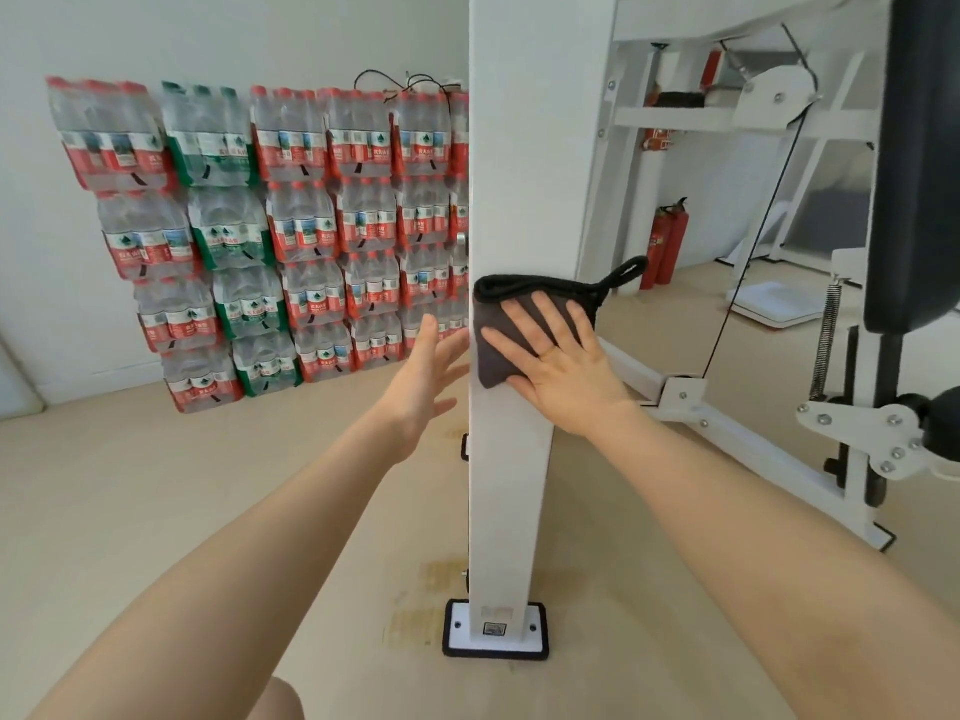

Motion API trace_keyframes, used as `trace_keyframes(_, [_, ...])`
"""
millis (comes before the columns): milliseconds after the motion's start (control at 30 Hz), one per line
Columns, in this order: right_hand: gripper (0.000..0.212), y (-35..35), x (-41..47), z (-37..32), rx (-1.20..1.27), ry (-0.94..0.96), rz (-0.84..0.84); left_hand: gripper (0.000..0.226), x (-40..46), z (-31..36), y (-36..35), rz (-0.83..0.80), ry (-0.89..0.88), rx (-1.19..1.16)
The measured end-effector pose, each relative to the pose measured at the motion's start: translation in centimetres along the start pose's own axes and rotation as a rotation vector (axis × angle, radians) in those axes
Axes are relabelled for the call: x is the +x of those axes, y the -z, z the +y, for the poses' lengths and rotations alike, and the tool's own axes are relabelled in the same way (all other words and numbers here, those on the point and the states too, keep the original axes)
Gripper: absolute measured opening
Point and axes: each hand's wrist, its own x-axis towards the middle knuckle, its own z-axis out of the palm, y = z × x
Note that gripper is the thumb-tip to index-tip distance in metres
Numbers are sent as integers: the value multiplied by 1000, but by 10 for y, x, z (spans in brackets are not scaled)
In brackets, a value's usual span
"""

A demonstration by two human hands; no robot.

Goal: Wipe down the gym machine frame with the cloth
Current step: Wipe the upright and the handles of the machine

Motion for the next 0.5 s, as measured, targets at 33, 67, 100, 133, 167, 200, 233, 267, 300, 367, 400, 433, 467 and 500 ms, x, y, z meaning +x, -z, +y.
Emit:
trace_keyframes(33, [59,0,-6,-3,8,-20,6,69,0,-1,2,-3,-7,-25])
trace_keyframes(67, [60,1,-7,-4,20,-32,24,67,1,-1,3,7,-30,-51])
trace_keyframes(100, [58,2,-4,-4,31,-34,43,64,3,1,4,29,-73,-66])
trace_keyframes(133, [55,4,3,-1,38,-30,63,60,7,6,5,57,-141,-70])
trace_keyframes(167, [52,6,15,5,45,-36,81,56,12,15,6,84,-229,-70])
trace_keyframes(200, [51,10,30,16,54,-56,101,50,18,28,7,102,-322,-76])
trace_keyframes(233, [52,15,47,27,67,-85,119,43,24,43,8,113,-402,-80])
trace_keyframes(267, [52,22,65,40,79,-119,139,39,29,63,10,116,-468,-81])
trace_keyframes(300, [52,31,84,53,83,-145,157,38,35,86,12,116,-528,-79])
trace_keyframes(367, [52,48,122,79,79,-153,179,41,46,137,18,95,-598,-57])
trace_keyframes(400, [51,58,141,93,84,-132,185,44,51,163,20,68,-603,-51])
trace_keyframes(433, [51,68,160,106,86,-107,191,46,55,187,23,40,-583,-71])
trace_keyframes(467, [50,78,180,119,84,-90,196,48,58,212,26,18,-536,-123])
trace_keyframes(500, [51,89,201,132,79,-87,196,49,61,236,29,3,-482,-183])
